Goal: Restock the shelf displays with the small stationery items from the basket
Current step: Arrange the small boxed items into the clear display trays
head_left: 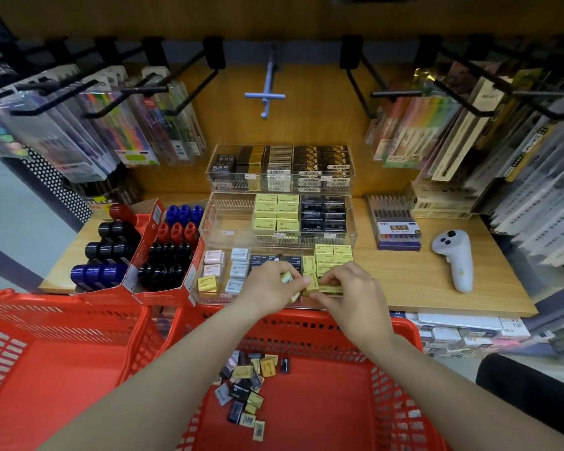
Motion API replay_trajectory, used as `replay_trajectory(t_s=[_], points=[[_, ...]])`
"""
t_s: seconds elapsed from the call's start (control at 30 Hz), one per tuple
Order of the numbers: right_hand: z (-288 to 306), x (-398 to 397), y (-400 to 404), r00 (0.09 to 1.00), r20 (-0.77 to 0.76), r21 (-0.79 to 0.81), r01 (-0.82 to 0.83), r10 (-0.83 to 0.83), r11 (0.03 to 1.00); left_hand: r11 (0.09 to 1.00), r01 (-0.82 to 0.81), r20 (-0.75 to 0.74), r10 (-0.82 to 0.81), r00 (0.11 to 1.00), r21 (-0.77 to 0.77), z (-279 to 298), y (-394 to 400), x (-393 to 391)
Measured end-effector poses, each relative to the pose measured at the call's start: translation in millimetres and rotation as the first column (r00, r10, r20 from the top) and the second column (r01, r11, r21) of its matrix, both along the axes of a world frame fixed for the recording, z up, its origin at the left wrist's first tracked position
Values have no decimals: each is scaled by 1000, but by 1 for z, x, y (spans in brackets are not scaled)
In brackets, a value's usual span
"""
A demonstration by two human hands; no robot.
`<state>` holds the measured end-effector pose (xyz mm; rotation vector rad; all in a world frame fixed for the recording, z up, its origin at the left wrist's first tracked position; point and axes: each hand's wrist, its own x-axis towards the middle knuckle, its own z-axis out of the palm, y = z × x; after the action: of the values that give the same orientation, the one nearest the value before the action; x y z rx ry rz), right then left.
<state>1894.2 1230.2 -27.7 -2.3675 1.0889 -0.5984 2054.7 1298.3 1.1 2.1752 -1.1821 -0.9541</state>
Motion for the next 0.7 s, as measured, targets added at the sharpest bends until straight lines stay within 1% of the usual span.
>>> replay_trajectory(t_s=[0.07, 0.13, 0.17, 0.2, 0.23, 0.3, 0.37, 0.43, 0.5, 0.6, 0.63, 0.67, 0.7], points=[[10, 0, 7, 995, 90, 77, -58, 51, 995, 991, -132, -155, 126, 980, -31, 8, 4, 0], [26, 0, 21, 975, 206, 205, -131, 88, 970, 967, -255, -354, 240, 904, 6, 24, 14, -3], [35, 1, 30, 958, 271, 282, -174, 95, 944, 962, -273, -413, 255, 874, 16, 32, 21, -4], [44, 2, 39, 940, 330, 342, -207, 89, 917, 964, -266, -434, 242, 868, 5, 39, 28, -6], [51, 4, 48, 925, 373, 376, -217, 67, 901, 966, -256, -438, 221, 871, -21, 45, 34, -8], [65, 9, 60, 907, 422, 380, -180, 3, 907, 963, -256, -419, 197, 886, -87, 56, 46, -14], [77, 9, 67, 898, 440, 357, -152, -22, 922, 947, -278, -428, 188, 884, -158, 67, 57, -19], [87, 5, 71, 901, 433, 363, -158, -16, 918, 928, -290, -450, 161, 878, -233, 75, 69, -19], [98, -2, 72, 905, 424, 379, -150, -28, 913, 933, -219, -403, 91, 911, -285, 79, 81, -11], [111, -11, 66, 921, 379, 435, -91, -90, 896, 961, -105, -355, 8, 935, -255, 77, 97, 5], [114, -13, 65, 922, 370, 481, -86, -113, 872, 965, -92, -357, -1, 934, -244, 77, 101, 9], [115, -13, 64, 911, 386, 562, -105, -147, 821, 967, -90, -360, -1, 933, -237, 77, 105, 11], [117, -12, 65, 888, 413, 661, -141, -201, 737, 967, -90, -358, -2, 934, -239, 78, 107, 12]])
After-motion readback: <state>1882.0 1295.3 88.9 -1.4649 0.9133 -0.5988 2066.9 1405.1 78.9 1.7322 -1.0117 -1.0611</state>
